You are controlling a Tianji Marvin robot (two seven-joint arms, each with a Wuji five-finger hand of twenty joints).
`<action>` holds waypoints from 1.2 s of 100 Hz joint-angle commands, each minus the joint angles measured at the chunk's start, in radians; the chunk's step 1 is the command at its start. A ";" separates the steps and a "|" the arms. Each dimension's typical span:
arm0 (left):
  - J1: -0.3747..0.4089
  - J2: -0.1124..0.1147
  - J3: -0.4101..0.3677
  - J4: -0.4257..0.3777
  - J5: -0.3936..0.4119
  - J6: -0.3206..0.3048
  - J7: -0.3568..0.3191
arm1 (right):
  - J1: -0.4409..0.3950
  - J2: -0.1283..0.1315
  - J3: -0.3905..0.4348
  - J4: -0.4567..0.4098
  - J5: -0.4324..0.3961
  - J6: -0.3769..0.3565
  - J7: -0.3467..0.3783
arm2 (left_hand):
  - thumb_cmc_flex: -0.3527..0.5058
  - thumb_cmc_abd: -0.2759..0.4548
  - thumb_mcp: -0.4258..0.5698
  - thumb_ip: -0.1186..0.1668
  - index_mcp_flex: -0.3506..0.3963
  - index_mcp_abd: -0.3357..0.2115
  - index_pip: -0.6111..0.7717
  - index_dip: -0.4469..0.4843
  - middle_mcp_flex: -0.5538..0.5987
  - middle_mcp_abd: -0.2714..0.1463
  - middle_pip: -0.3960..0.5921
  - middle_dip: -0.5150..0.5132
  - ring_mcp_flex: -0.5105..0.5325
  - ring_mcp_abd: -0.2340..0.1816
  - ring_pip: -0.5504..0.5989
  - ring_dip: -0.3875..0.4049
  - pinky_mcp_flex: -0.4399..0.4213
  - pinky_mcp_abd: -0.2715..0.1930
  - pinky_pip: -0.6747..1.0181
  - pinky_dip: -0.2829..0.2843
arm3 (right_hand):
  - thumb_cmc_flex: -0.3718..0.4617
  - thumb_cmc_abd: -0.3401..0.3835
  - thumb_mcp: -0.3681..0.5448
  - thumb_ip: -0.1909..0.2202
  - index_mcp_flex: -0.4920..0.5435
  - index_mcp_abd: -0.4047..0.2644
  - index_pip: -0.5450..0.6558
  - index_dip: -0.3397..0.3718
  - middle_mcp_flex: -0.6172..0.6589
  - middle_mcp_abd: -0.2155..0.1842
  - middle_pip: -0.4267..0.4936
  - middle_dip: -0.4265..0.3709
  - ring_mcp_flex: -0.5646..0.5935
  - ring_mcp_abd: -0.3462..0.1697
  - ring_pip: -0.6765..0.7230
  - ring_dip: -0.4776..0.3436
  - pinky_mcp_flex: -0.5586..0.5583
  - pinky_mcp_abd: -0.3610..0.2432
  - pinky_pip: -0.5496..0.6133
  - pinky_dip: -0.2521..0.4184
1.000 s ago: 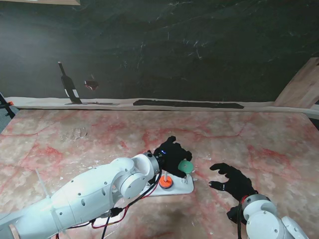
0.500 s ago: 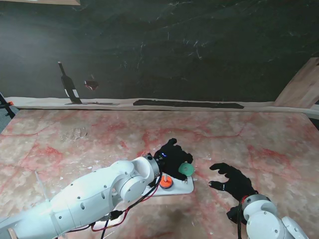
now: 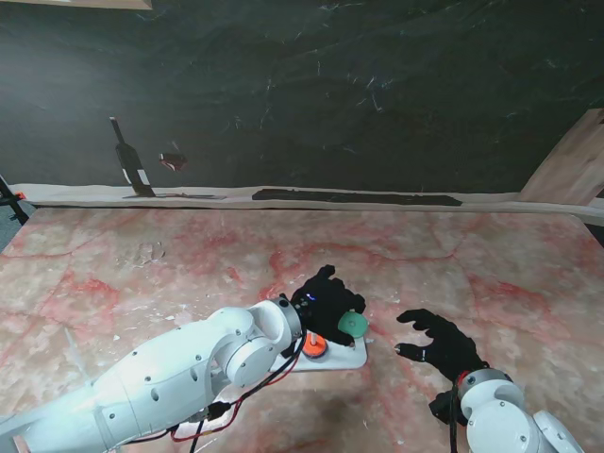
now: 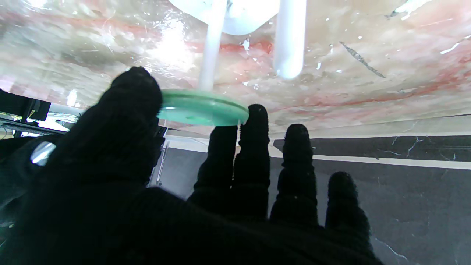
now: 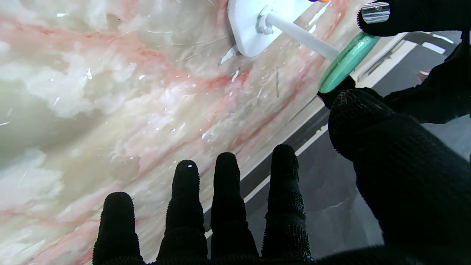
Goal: Move the three rings of the Hanoi Tower from the left rod to the right rod
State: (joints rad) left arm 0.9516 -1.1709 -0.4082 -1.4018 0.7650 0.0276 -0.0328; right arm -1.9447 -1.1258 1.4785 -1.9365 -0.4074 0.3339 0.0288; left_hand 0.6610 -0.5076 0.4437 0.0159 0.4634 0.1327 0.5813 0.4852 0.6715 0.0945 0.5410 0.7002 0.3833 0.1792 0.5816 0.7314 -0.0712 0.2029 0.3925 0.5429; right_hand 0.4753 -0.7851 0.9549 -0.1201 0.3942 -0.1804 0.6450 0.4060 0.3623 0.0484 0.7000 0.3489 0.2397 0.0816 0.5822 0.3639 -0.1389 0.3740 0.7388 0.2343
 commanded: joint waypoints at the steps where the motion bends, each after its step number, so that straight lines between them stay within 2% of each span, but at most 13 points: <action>1: -0.009 -0.006 0.005 0.010 -0.009 -0.005 -0.003 | -0.006 -0.004 -0.003 -0.006 0.000 -0.002 0.002 | 0.032 0.046 0.098 0.052 0.070 -0.062 0.103 0.053 0.016 -0.020 0.009 0.015 0.000 -0.006 0.021 0.011 -0.006 0.013 0.004 -0.004 | 0.009 -0.003 -0.013 0.031 -0.007 0.004 0.004 0.000 -0.017 -0.001 0.008 0.004 0.009 0.001 0.005 0.008 -0.007 -0.001 0.009 -0.014; 58: -0.022 -0.017 0.027 0.048 -0.033 -0.011 0.000 | -0.001 -0.002 -0.007 -0.005 0.003 -0.001 0.009 | 0.032 0.040 0.098 0.052 0.058 -0.061 0.100 0.051 0.002 -0.021 0.006 0.014 -0.008 -0.006 0.019 0.012 -0.008 0.013 0.000 -0.005 | 0.010 0.000 -0.014 0.031 -0.007 0.004 0.004 -0.001 -0.017 0.000 0.008 0.004 0.009 0.001 0.005 0.008 -0.007 -0.001 0.008 -0.013; 73: -0.019 -0.017 0.028 0.052 -0.032 -0.010 0.002 | 0.001 -0.001 -0.008 -0.004 0.003 0.000 0.012 | 0.020 0.028 0.090 0.048 0.021 -0.056 0.081 0.045 -0.042 -0.018 -0.012 0.007 -0.031 -0.005 0.009 0.008 -0.012 0.012 -0.008 -0.008 | 0.009 0.000 -0.014 0.031 -0.008 0.004 0.003 -0.001 -0.018 0.000 0.008 0.004 0.007 0.002 0.005 0.008 -0.007 -0.001 0.008 -0.013; 98: -0.013 -0.011 0.026 0.042 -0.024 0.003 -0.006 | 0.001 0.000 -0.008 -0.006 0.003 0.002 0.019 | -0.019 -0.034 0.074 0.027 -0.090 -0.030 0.009 0.007 -0.194 0.016 -0.093 -0.064 -0.116 0.007 -0.029 -0.013 -0.019 0.003 -0.073 -0.010 | 0.007 0.001 -0.017 0.031 -0.017 0.006 0.000 -0.002 -0.026 -0.002 0.006 0.004 0.005 0.000 0.003 0.007 -0.008 -0.003 0.005 -0.013; 102: -0.012 -0.009 0.025 0.040 -0.022 0.004 -0.008 | 0.001 0.000 -0.008 -0.006 0.004 0.002 0.019 | -0.027 -0.049 0.080 0.016 -0.107 -0.025 -0.010 -0.009 -0.223 0.038 -0.102 -0.089 -0.130 0.009 -0.033 -0.017 -0.018 0.002 -0.095 0.000 | 0.008 0.002 -0.017 0.031 -0.018 0.006 0.000 -0.002 -0.027 -0.001 0.007 0.004 0.004 0.001 0.002 0.007 -0.008 -0.003 0.005 -0.013; 108: -0.010 -0.008 0.024 0.037 -0.020 0.006 -0.010 | 0.001 0.000 -0.008 -0.006 0.005 0.002 0.021 | -0.031 -0.064 0.073 0.008 -0.123 -0.020 -0.018 -0.014 -0.249 0.046 -0.116 -0.101 -0.144 0.012 -0.040 -0.020 -0.023 0.001 -0.102 0.003 | 0.006 0.002 -0.019 0.031 -0.022 0.007 0.000 -0.002 -0.028 0.000 0.007 0.004 0.003 0.000 0.002 0.007 -0.008 -0.004 0.003 -0.013; 111: -0.010 -0.007 0.023 0.036 -0.021 0.006 -0.013 | 0.001 0.001 -0.008 -0.007 0.005 0.002 0.021 | -0.028 -0.069 0.065 -0.009 -0.134 -0.015 -0.027 -0.023 -0.262 0.050 -0.126 -0.122 -0.151 0.015 -0.047 -0.026 -0.021 0.000 -0.118 0.012 | 0.006 0.001 -0.020 0.031 -0.023 0.008 -0.001 -0.002 -0.029 0.000 0.007 0.004 0.003 0.000 0.002 0.007 -0.008 -0.004 0.003 -0.014; 120: -0.009 -0.005 0.023 0.032 -0.018 0.009 -0.015 | 0.001 0.001 -0.007 -0.007 0.007 0.001 0.023 | -0.030 -0.082 0.061 -0.016 -0.149 -0.006 -0.033 -0.028 -0.285 0.059 -0.137 -0.135 -0.164 0.017 -0.051 -0.029 -0.025 -0.001 -0.126 0.019 | 0.005 0.002 -0.022 0.031 -0.024 0.008 0.000 -0.002 -0.031 -0.001 0.007 0.004 0.000 0.000 0.001 0.006 -0.009 -0.004 0.000 -0.014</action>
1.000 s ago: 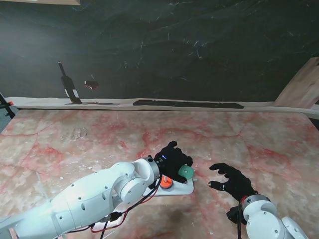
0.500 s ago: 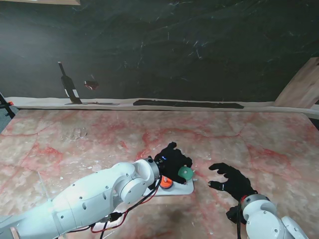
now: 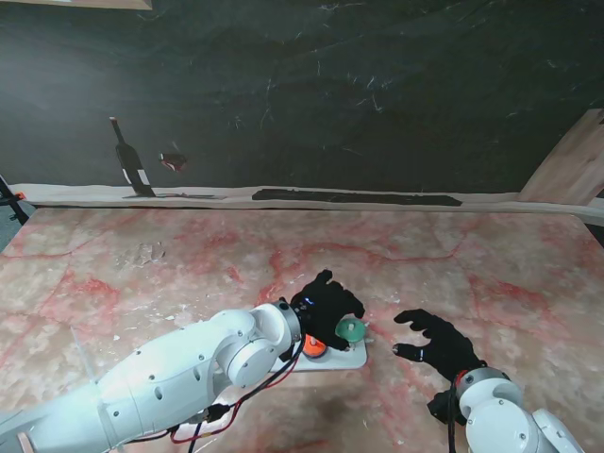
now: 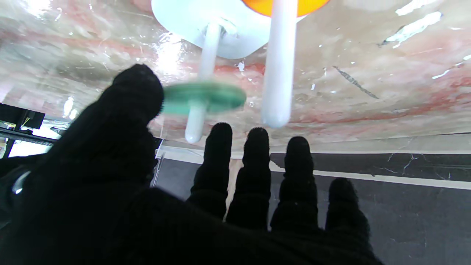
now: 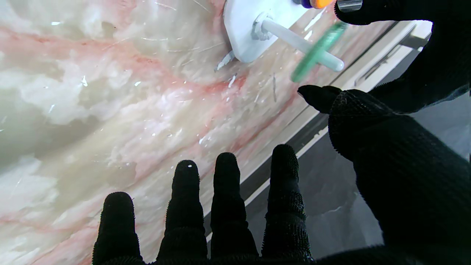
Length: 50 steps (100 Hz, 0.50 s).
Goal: Move the three rings of the Hanoi Tower from the left rod to the right rod
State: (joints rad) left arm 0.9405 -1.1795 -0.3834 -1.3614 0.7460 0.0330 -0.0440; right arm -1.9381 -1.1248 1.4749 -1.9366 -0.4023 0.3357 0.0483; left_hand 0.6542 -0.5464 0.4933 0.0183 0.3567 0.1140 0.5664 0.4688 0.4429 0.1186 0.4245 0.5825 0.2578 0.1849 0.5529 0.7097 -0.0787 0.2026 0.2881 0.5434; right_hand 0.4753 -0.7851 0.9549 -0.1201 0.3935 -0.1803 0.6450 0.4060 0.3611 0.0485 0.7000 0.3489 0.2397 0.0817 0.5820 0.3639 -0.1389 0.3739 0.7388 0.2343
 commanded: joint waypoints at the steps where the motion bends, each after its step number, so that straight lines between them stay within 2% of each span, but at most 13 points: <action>1: 0.003 0.004 -0.002 -0.008 0.001 0.004 -0.004 | -0.006 0.000 -0.003 -0.007 0.002 -0.001 0.003 | -0.025 -0.042 0.011 -0.019 -0.046 0.014 -0.020 -0.012 -0.060 0.036 -0.023 -0.019 -0.040 0.011 -0.023 -0.007 -0.018 0.000 -0.023 0.019 | 0.005 0.002 -0.022 0.031 -0.024 0.008 0.000 -0.002 -0.030 -0.001 0.007 0.004 0.000 0.000 0.001 0.006 -0.009 -0.004 0.000 -0.014; 28: 0.011 0.005 -0.012 -0.015 0.006 0.010 0.003 | -0.008 -0.001 -0.003 -0.010 0.003 0.002 0.001 | -0.033 -0.044 -0.024 -0.036 -0.092 0.027 -0.057 -0.041 -0.109 0.054 -0.048 -0.071 -0.071 0.016 -0.042 -0.023 -0.021 -0.003 -0.060 0.044 | 0.005 0.003 -0.026 0.032 -0.032 0.012 -0.001 -0.003 -0.035 0.000 0.008 0.004 -0.002 -0.001 0.001 0.006 -0.009 -0.005 -0.005 -0.012; 50: 0.070 0.027 -0.070 -0.067 0.049 0.036 0.016 | -0.010 -0.001 -0.002 -0.010 0.003 0.001 0.000 | -0.040 -0.021 -0.058 -0.037 -0.116 0.030 -0.073 -0.054 -0.128 0.071 -0.064 -0.104 -0.090 0.021 -0.068 -0.044 -0.025 -0.004 -0.088 0.061 | 0.005 0.005 -0.027 0.032 -0.036 0.014 0.000 -0.003 -0.038 0.000 0.008 0.003 -0.003 -0.001 0.001 0.006 -0.009 -0.005 -0.007 -0.009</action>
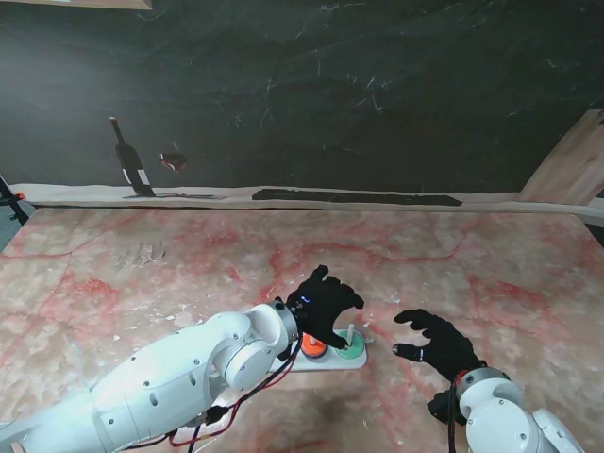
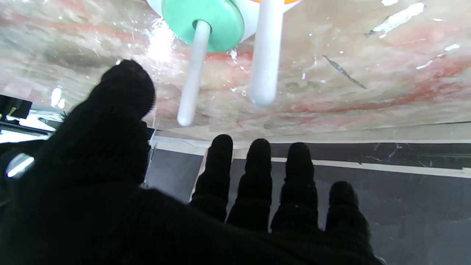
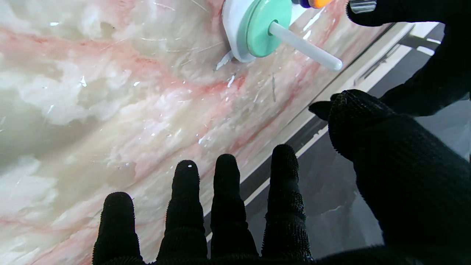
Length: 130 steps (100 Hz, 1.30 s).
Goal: Move the three rings of the Hanoi Tower from the left rod to the right rod
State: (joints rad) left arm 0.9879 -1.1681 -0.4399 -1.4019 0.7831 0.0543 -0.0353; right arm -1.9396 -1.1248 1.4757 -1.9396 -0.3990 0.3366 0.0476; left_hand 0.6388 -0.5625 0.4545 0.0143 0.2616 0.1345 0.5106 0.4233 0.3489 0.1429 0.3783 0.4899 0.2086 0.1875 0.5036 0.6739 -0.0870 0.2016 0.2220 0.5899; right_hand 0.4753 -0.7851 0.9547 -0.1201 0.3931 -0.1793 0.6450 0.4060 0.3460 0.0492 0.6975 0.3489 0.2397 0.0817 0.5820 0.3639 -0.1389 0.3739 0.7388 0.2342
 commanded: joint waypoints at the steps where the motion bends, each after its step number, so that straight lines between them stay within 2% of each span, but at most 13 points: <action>1: 0.027 0.017 -0.017 -0.031 0.014 0.016 0.007 | -0.008 -0.002 -0.003 -0.007 0.000 0.000 0.000 | -0.025 -0.003 -0.021 -0.033 -0.021 0.010 -0.017 -0.009 -0.033 0.047 -0.018 -0.013 -0.041 0.018 -0.020 -0.009 -0.016 -0.002 -0.023 0.015 | 0.005 0.005 -0.026 0.032 -0.036 0.013 -0.001 -0.003 -0.023 -0.001 0.011 0.003 -0.003 -0.001 0.002 0.006 -0.009 -0.005 -0.007 -0.009; 24: 0.113 0.052 -0.107 -0.113 0.089 0.066 -0.014 | -0.009 -0.002 -0.002 -0.008 0.003 0.000 -0.002 | -0.022 0.013 -0.068 -0.033 -0.030 0.024 -0.031 -0.017 -0.031 0.054 -0.015 -0.025 -0.044 0.032 -0.028 -0.018 -0.016 0.003 -0.041 0.028 | 0.005 0.005 -0.027 0.032 -0.037 0.014 0.000 -0.004 -0.026 0.000 0.011 0.003 -0.004 -0.001 0.001 0.006 -0.009 -0.005 -0.009 -0.006; 43: 0.154 0.066 -0.138 -0.135 0.128 0.114 -0.030 | -0.009 -0.002 -0.003 -0.008 0.004 0.000 0.001 | -0.010 0.022 -0.137 -0.032 -0.033 0.065 -0.037 -0.026 -0.016 0.053 0.012 -0.004 -0.063 0.050 -0.039 -0.025 -0.012 0.004 -0.073 0.029 | 0.004 0.005 -0.028 0.032 -0.036 0.014 0.001 -0.004 -0.026 0.000 0.012 0.003 -0.004 -0.001 0.002 0.006 -0.009 -0.005 -0.010 -0.004; 57: 0.168 0.072 -0.146 -0.141 0.146 0.151 -0.047 | -0.008 -0.001 -0.004 -0.008 0.004 0.002 0.003 | 0.001 0.006 -0.181 -0.035 -0.012 0.084 -0.025 -0.020 0.017 0.053 0.050 0.051 -0.109 0.062 -0.066 -0.040 0.005 -0.001 -0.134 -0.053 | 0.003 0.005 -0.029 0.032 -0.035 0.014 0.001 -0.005 -0.026 0.000 0.012 0.003 -0.004 -0.001 0.002 0.006 -0.010 -0.006 -0.013 -0.003; 63: 0.166 0.074 -0.142 -0.138 0.151 0.154 -0.055 | -0.008 -0.001 -0.004 -0.008 0.005 0.003 0.004 | 0.003 -0.014 -0.185 -0.037 -0.008 0.084 -0.022 -0.019 0.034 0.059 0.054 0.056 -0.117 0.070 -0.076 -0.046 0.004 0.001 -0.141 -0.067 | 0.003 0.006 -0.029 0.033 -0.035 0.014 0.001 -0.005 -0.026 0.000 0.011 0.002 -0.005 0.000 0.001 0.006 -0.009 -0.006 -0.014 -0.003; 68: 0.159 0.076 -0.136 -0.134 0.148 0.153 -0.066 | -0.007 -0.001 -0.005 -0.009 0.006 0.005 0.005 | -0.002 -0.028 -0.180 -0.042 -0.009 0.076 -0.025 -0.018 0.047 0.070 0.051 0.061 -0.119 0.081 -0.095 -0.062 0.009 0.002 -0.153 -0.099 | 0.003 0.005 -0.030 0.033 -0.035 0.014 0.001 -0.005 -0.026 -0.001 0.011 0.002 -0.004 0.000 0.002 0.006 -0.009 -0.006 -0.014 -0.002; 83: 0.121 0.074 -0.100 -0.105 0.118 0.152 -0.095 | -0.006 -0.001 -0.006 -0.010 0.007 0.011 0.008 | -0.027 -0.070 -0.157 -0.062 -0.012 0.017 -0.013 -0.002 0.072 0.108 0.049 0.056 -0.120 0.123 -0.137 -0.107 0.012 0.018 -0.173 -0.169 | 0.002 0.008 -0.031 0.033 -0.035 0.015 0.001 -0.005 -0.027 0.001 0.011 0.002 -0.005 -0.001 0.002 0.006 -0.009 -0.006 -0.016 0.000; 93: 0.087 0.074 -0.070 -0.089 0.096 0.151 -0.124 | -0.005 0.000 -0.007 -0.010 0.009 0.015 0.010 | -0.040 -0.106 -0.129 -0.073 -0.022 -0.055 -0.013 0.006 0.077 0.126 0.043 0.048 -0.121 0.145 -0.157 -0.130 0.014 0.027 -0.186 -0.207 | 0.002 0.007 -0.032 0.033 -0.036 0.015 0.001 -0.006 -0.027 0.001 0.011 0.002 -0.006 0.001 0.002 0.006 -0.009 -0.006 -0.017 0.001; 96: 0.076 0.074 -0.059 -0.085 0.093 0.151 -0.134 | -0.005 0.000 -0.007 -0.011 0.008 0.017 0.011 | -0.063 -0.126 -0.069 -0.086 -0.025 -0.078 -0.013 0.018 0.078 0.128 0.043 0.043 -0.118 0.150 -0.163 -0.144 0.014 0.028 -0.179 -0.232 | 0.002 0.008 -0.032 0.033 -0.035 0.015 0.001 -0.006 -0.027 0.000 0.011 0.002 -0.005 0.000 0.002 0.006 -0.009 -0.006 -0.017 0.001; 115: 0.016 0.071 -0.002 -0.064 0.089 0.153 -0.163 | -0.003 0.000 -0.009 -0.011 0.010 0.024 0.014 | -0.085 -0.180 0.009 -0.103 -0.061 -0.212 0.023 0.072 0.086 0.130 0.049 0.046 -0.099 0.167 -0.171 -0.150 0.009 0.036 -0.163 -0.227 | 0.002 0.006 -0.034 0.033 -0.035 0.015 0.000 -0.006 -0.027 0.000 0.012 0.002 -0.006 0.000 0.002 0.006 -0.009 -0.006 -0.018 0.003; 130: -0.017 0.063 0.040 -0.033 0.078 0.153 -0.163 | -0.003 0.000 -0.009 -0.012 0.011 0.026 0.013 | -0.069 -0.184 0.027 -0.099 -0.061 -0.244 0.047 0.099 0.083 0.117 0.070 0.065 -0.087 0.167 -0.160 -0.142 0.010 0.037 -0.159 -0.220 | 0.001 0.006 -0.034 0.033 -0.035 0.015 0.001 -0.006 -0.027 0.000 0.012 0.002 -0.005 -0.001 0.002 0.006 -0.009 -0.006 -0.019 0.005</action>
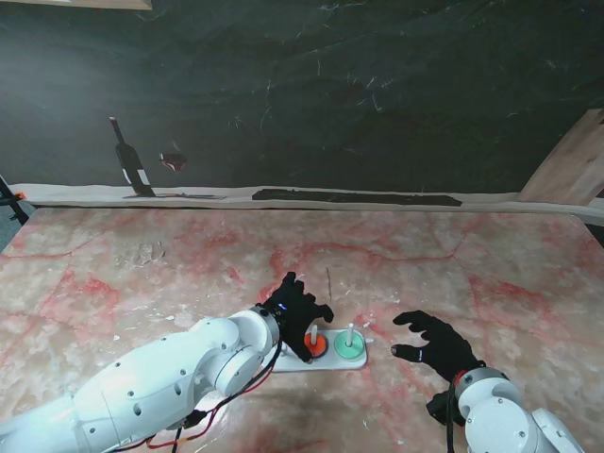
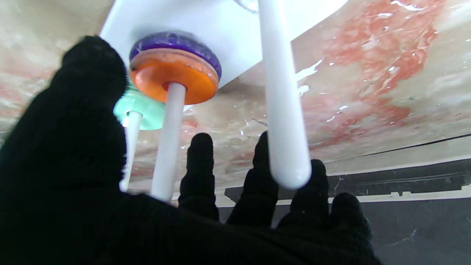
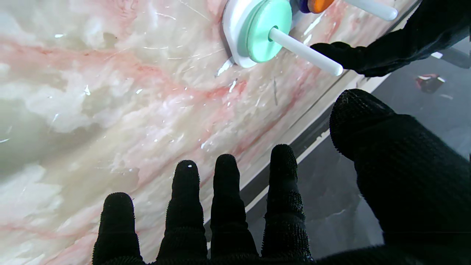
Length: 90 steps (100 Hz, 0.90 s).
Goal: Move the three rings of the Hanoi Tower from the left rod to the right rod
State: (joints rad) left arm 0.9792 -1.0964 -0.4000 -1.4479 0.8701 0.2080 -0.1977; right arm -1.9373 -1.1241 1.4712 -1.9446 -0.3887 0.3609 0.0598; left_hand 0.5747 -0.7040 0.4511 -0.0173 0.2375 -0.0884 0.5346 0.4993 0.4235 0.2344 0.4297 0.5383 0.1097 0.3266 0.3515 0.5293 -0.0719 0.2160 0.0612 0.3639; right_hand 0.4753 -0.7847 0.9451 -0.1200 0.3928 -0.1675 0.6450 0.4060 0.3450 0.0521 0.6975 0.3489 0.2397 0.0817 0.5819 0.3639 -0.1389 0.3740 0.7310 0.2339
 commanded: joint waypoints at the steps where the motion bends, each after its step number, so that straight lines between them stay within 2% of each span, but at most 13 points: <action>1: -0.009 -0.009 0.002 0.015 -0.009 -0.001 0.001 | -0.006 -0.001 -0.004 -0.007 0.001 0.002 0.001 | -0.004 -0.044 0.032 -0.066 -0.037 -0.022 0.028 0.030 0.009 0.022 0.024 0.023 0.014 0.028 -0.006 0.005 -0.007 0.023 0.004 0.009 | 0.001 0.006 -0.024 0.033 -0.035 0.003 0.001 -0.006 -0.026 -0.003 0.012 0.002 -0.005 0.000 0.003 0.006 -0.009 -0.006 -0.011 0.005; 26: -0.032 -0.018 0.042 0.051 -0.030 -0.004 0.006 | -0.005 0.000 -0.004 -0.008 0.003 0.005 0.005 | 0.024 -0.059 0.058 -0.054 -0.021 -0.033 0.049 0.059 0.022 0.007 0.046 0.054 0.031 0.029 0.008 0.017 -0.010 0.025 0.013 0.026 | 0.000 0.006 -0.024 0.032 -0.036 0.004 0.001 -0.006 -0.026 -0.002 0.012 0.002 -0.005 0.000 0.003 0.006 -0.009 -0.006 -0.013 0.008; 40: -0.030 -0.020 0.044 0.062 -0.029 -0.008 0.018 | -0.005 0.000 -0.004 -0.007 0.002 0.004 0.005 | 0.036 -0.062 0.084 -0.045 -0.023 -0.075 0.074 0.093 0.020 -0.010 0.067 0.089 0.038 0.027 0.022 0.032 -0.010 0.024 0.017 0.037 | 0.000 0.005 -0.024 0.033 -0.036 0.003 0.001 -0.006 -0.026 -0.003 0.013 0.002 -0.005 0.000 0.004 0.006 -0.008 -0.006 -0.013 0.009; 59: -0.016 -0.023 0.037 0.074 -0.020 -0.012 0.050 | -0.002 0.000 -0.006 -0.005 0.000 0.002 0.006 | 0.060 -0.030 0.086 -0.026 -0.013 -0.099 0.098 0.138 0.051 -0.039 0.096 0.129 0.063 0.007 0.058 0.065 -0.014 0.021 0.036 0.074 | 0.000 0.005 -0.024 0.032 -0.036 0.003 0.002 -0.006 -0.025 -0.003 0.013 0.003 -0.004 0.000 0.004 0.007 -0.009 -0.006 -0.012 0.012; 90: -0.011 -0.023 0.037 0.085 -0.033 -0.028 0.052 | 0.002 0.000 -0.008 0.000 0.001 0.000 0.005 | 0.072 -0.009 0.097 -0.012 0.025 -0.129 0.116 0.162 0.091 -0.060 0.105 0.142 0.088 -0.005 0.079 0.082 -0.014 0.016 0.038 0.088 | 0.001 0.008 -0.023 0.032 -0.036 0.005 0.003 -0.007 -0.024 -0.002 0.014 0.003 -0.003 0.000 0.005 0.007 -0.009 -0.006 -0.013 0.015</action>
State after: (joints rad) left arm 0.9644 -1.1178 -0.3623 -1.3663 0.8412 0.1849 -0.1442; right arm -1.9311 -1.1234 1.4680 -1.9432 -0.3872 0.3621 0.0632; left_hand 0.6190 -0.7203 0.5153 -0.0173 0.2422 -0.1951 0.6236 0.6433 0.4773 0.2053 0.5144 0.6649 0.1876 0.3253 0.4196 0.6006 -0.0720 0.2255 0.0987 0.4337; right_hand 0.4753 -0.7847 0.9451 -0.1200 0.3928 -0.1675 0.6450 0.4060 0.3448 0.0521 0.6975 0.3489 0.2397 0.0817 0.5819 0.3639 -0.1389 0.3740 0.7297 0.2337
